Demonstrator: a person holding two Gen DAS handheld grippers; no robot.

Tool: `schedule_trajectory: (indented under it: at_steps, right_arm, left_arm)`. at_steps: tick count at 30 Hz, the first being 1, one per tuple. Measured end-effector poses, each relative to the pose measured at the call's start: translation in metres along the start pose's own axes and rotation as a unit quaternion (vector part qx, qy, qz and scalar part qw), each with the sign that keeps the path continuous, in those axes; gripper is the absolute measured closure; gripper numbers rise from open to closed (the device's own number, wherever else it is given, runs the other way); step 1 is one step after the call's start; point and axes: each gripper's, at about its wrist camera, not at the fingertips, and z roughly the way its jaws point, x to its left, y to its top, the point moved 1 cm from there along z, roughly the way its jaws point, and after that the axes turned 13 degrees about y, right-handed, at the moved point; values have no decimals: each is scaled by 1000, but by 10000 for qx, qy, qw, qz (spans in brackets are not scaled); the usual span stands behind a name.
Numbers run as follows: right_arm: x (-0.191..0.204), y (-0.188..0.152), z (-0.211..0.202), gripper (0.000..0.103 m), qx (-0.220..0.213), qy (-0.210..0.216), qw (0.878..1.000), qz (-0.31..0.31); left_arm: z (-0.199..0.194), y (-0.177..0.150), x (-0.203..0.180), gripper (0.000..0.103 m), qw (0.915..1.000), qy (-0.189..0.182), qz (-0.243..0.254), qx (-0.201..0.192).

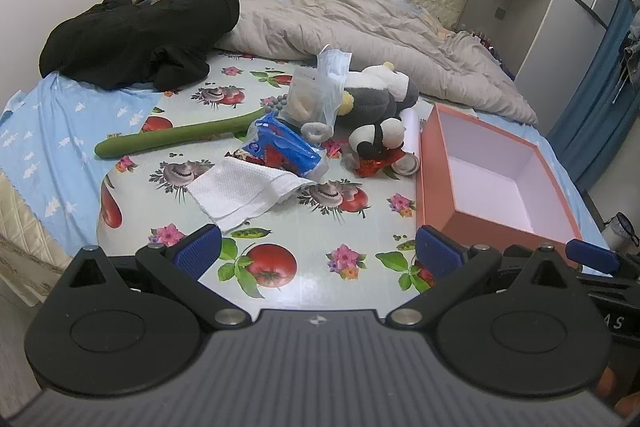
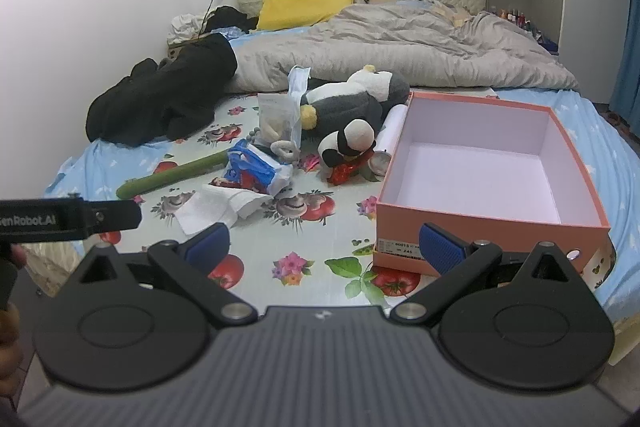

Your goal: Organize soft objects

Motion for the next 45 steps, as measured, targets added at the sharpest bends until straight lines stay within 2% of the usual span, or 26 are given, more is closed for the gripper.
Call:
schedule_trajectory:
  at_steps: [29,35,45]
  right_arm:
    - [-1,-10,-9,0,-48,-164,9998,68]
    - [-4,-15,-13,0,-40,-241,9996,110]
    - [-6,-17,-14,0,-55,-200,9995,221]
  left_arm:
    - [-1,-5,-4,0,9999,-61,69,67]
    - [-8,-10,-14,0,9994,18,342,-88]
    - [-5,-13,-14,0,9994,10,332,18]
